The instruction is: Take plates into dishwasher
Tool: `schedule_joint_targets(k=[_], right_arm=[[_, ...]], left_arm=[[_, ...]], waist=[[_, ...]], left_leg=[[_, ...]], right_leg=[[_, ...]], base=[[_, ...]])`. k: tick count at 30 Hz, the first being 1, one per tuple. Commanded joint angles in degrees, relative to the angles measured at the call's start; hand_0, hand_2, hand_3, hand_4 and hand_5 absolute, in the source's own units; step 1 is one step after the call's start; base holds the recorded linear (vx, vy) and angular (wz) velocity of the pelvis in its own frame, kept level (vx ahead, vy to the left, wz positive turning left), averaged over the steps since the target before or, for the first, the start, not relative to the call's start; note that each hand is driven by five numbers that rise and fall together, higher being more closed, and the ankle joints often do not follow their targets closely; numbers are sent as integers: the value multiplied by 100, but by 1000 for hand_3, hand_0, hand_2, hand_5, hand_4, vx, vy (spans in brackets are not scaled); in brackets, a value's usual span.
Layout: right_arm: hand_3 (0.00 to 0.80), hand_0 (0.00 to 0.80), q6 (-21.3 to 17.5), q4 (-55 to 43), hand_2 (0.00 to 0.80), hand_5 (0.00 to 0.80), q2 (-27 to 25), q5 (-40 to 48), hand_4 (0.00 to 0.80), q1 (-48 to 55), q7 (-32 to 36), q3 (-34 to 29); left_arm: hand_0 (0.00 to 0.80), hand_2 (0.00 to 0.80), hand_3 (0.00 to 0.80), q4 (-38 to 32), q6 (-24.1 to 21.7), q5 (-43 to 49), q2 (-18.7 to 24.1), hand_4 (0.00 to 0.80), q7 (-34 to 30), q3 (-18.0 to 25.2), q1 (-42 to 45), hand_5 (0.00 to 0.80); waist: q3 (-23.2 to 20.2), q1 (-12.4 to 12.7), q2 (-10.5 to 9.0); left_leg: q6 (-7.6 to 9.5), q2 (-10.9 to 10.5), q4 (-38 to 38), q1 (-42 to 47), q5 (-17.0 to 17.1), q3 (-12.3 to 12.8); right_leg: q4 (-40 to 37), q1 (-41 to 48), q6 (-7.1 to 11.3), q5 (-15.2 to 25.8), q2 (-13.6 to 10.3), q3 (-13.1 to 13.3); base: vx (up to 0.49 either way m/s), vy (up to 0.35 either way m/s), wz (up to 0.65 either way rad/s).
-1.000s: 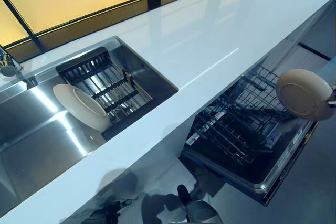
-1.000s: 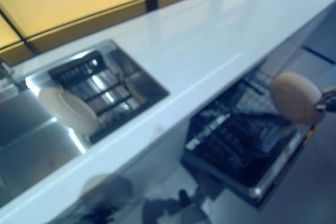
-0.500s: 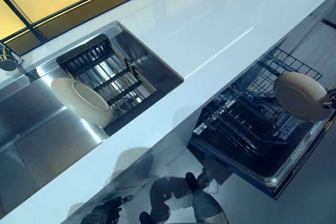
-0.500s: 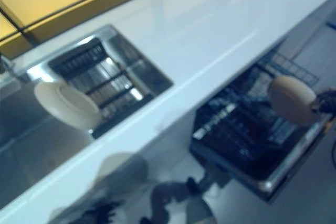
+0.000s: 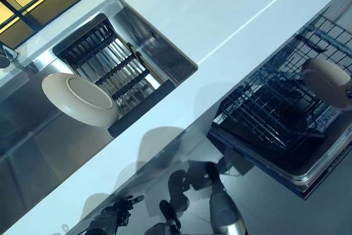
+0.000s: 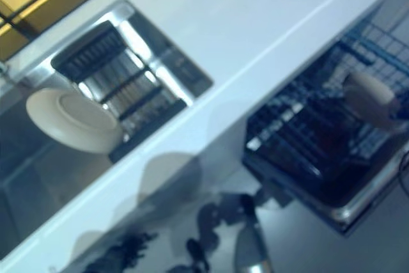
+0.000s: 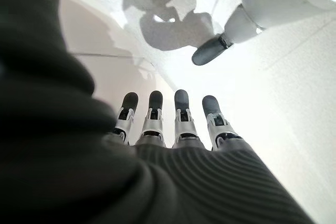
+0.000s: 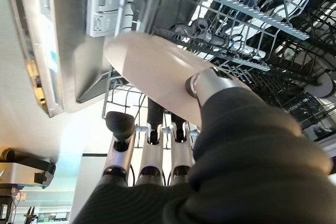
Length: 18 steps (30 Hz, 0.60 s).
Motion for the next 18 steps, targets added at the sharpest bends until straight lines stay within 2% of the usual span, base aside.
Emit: schedule_joint_targets(k=[1,7,18], right_arm=[[800,800,140,268,800,800,95,-167,800,-603,-217,320],[800,800,218,385,800,800,170,-538,800,-772,-318,477],[800,800,358,764,800,800,326,-743,800,-1151,-336,903]], left_arm=[[0,0,0,191,-61,-263,170,0,-57,-196,-140,0],[0,0,0,156,-68,-306,130,0,-74,-289,-139,0],[0,0,0,133,-67,-327,122,0,-113,-376,-195,0]], waist=[[-221,8,-395],[-166,63,-288],[-103,190,-224]], left_leg=[[-138,209,-2,530,-274,-201],[-141,170,-2,467,-249,-270],[-158,177,-2,385,-196,-386]], right_leg=[[184,-407,438,113,-497,9],[197,-427,440,102,-555,-40],[197,-466,415,111,-595,-154]], base=[[-9,34,5],[-1,11,7],[-3,-2,4]])
